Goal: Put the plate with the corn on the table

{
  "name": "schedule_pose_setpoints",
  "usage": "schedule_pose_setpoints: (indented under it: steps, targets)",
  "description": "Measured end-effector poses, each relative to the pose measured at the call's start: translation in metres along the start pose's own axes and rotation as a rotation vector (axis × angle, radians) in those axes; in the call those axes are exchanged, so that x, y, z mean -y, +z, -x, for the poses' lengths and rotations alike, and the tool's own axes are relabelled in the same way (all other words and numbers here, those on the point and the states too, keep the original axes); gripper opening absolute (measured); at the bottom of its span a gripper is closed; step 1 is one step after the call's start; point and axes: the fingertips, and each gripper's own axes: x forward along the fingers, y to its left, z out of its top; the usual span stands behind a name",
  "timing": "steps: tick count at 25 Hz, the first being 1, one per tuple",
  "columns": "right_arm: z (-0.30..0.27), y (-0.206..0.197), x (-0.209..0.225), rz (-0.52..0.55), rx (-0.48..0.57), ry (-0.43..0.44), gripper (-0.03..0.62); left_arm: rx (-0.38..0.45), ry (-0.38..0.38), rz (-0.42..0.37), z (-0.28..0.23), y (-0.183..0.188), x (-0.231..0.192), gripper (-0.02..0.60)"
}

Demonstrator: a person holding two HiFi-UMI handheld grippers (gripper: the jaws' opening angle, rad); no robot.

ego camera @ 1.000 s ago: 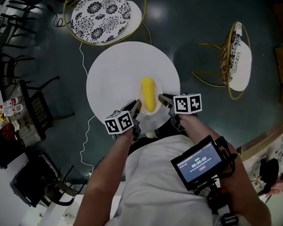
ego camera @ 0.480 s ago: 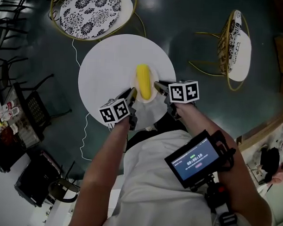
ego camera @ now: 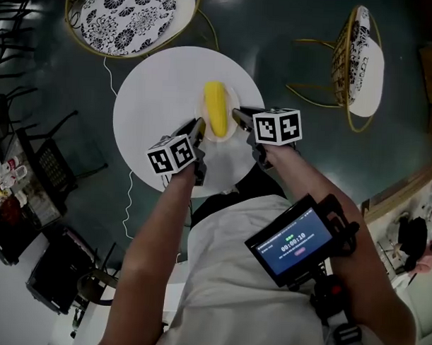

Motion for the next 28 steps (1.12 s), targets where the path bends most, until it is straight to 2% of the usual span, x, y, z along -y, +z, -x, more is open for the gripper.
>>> schedule_pose_setpoints:
  steps: [12, 25, 28]
  targets:
    - [-0.011, 0.016, 0.002, 0.087, -0.006, -0.041, 0.038, -0.006, 0.050, -0.028, -0.010, 0.018, -0.006, 0.040]
    - [-0.008, 0.017, -0.004, 0.368, -0.042, -0.220, 0.080, -0.030, 0.107, -0.073, -0.008, 0.018, -0.004, 0.041]
    - [-0.013, 0.021, 0.002, 0.375, -0.039, -0.242, 0.089, -0.023, 0.100, -0.060, -0.014, 0.019, -0.008, 0.043]
